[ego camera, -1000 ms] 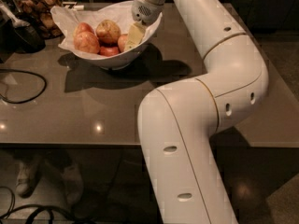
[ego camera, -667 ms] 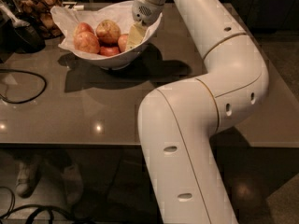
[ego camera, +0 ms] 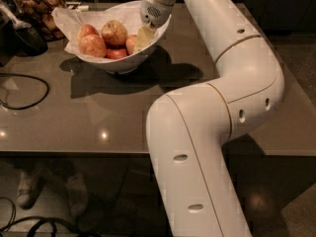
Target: Pick apple from white bowl
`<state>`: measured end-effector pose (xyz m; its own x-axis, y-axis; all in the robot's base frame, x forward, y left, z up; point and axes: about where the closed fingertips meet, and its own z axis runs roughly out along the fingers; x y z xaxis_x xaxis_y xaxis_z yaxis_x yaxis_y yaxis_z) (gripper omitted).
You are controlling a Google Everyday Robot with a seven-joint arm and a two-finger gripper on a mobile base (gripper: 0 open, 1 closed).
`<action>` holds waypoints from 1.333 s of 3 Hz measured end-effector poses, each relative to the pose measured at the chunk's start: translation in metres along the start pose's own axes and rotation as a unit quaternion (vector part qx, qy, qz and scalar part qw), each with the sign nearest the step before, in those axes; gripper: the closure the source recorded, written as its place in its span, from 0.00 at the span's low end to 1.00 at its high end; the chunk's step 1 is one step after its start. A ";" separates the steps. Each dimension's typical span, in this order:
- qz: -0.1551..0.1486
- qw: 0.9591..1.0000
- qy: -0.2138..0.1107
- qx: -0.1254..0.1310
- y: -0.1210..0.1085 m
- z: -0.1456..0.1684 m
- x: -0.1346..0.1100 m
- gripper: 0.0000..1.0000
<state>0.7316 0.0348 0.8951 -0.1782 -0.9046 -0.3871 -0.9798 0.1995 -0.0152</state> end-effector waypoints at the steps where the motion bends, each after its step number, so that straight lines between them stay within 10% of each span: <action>1: 0.000 1.000 0.000 0.000 0.000 0.000 0.000 1.00; 4: -0.014 0.997 -0.067 0.037 0.004 -0.052 -0.016 1.00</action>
Offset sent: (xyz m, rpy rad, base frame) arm 0.0000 0.0000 0.0000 0.0000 0.0000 0.0000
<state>0.7260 0.0307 0.9493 -0.1324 -0.8527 -0.5054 -0.9739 0.2067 -0.0936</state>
